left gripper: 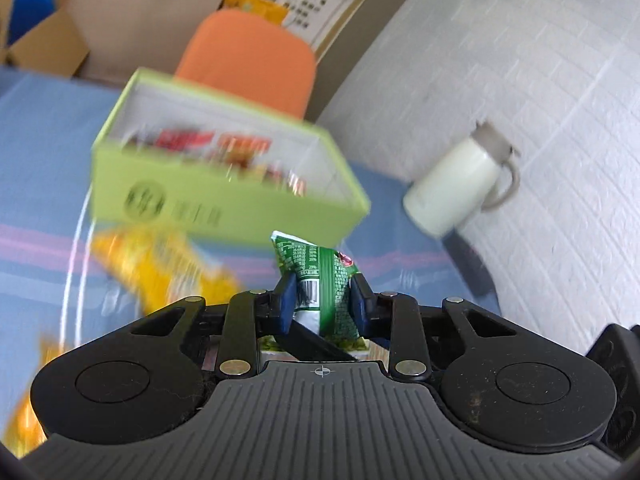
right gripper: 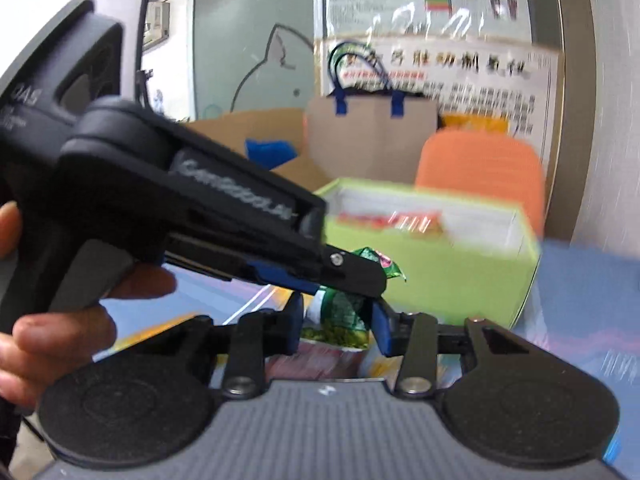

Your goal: Organize snacks

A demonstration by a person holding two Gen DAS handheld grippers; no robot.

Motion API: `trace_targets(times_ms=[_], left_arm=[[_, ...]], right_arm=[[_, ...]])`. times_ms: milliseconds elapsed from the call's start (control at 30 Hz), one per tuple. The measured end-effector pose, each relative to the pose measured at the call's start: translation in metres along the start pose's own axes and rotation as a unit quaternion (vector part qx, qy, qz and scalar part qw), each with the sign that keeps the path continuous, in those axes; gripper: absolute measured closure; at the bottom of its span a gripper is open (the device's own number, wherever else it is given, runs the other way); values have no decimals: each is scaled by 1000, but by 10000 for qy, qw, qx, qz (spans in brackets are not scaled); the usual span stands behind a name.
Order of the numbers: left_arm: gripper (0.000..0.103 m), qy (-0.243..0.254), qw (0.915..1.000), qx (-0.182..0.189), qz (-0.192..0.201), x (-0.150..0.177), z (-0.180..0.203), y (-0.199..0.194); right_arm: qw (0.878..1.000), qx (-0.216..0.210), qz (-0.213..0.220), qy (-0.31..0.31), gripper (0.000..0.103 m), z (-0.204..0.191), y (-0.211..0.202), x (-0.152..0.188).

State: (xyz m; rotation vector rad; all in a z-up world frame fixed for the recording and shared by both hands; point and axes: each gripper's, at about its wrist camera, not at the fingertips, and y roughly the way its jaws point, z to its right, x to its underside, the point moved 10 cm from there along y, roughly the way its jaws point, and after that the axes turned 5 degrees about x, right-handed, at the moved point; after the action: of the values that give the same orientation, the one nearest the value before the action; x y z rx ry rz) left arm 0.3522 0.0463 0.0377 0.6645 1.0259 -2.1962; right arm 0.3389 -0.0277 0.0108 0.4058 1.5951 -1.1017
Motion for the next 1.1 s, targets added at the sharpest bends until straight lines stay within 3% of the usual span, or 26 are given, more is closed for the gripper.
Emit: trace_targets(times_ms=[167, 333, 400, 433, 500, 567, 700, 833, 967, 1100], left_arm=[[98, 260, 9994, -96, 204, -74, 9, 48], [98, 428, 9983, -372, 110, -107, -8, 102], [93, 389, 9984, -398, 11, -112, -20, 119], [82, 355, 9984, -446, -4, -114, -24, 122], [71, 344, 9985, -411, 120, -114, -25, 107], [55, 467, 9976, -187, 485, -111, -17, 74], [52, 751, 9939, -172, 785, -90, -5, 16], [49, 751, 9926, -428, 853, -57, -12, -25], [42, 586, 9903, -930, 850, -19, -38, -66], [39, 351, 9830, -1658, 708, 18, -86, -99]], right_arm=[[9998, 155, 86, -40, 56, 48, 48, -44], [9996, 62, -209, 185, 53, 84, 105, -51], [9992, 154, -224, 300, 45, 98, 113, -51], [9990, 244, -148, 350, 38, 104, 109, -53], [9982, 354, 214, 426, 30, 111, 77, -59], [9960, 444, 669, 391, 13, 112, 35, -64], [9924, 675, 1019, 168, 9, 115, -32, -50], [9953, 531, 812, 39, 10, 92, -62, -20], [9977, 345, 582, 13, 10, 60, -78, 8], [9990, -278, 175, 319, 10, 13, -70, 35]])
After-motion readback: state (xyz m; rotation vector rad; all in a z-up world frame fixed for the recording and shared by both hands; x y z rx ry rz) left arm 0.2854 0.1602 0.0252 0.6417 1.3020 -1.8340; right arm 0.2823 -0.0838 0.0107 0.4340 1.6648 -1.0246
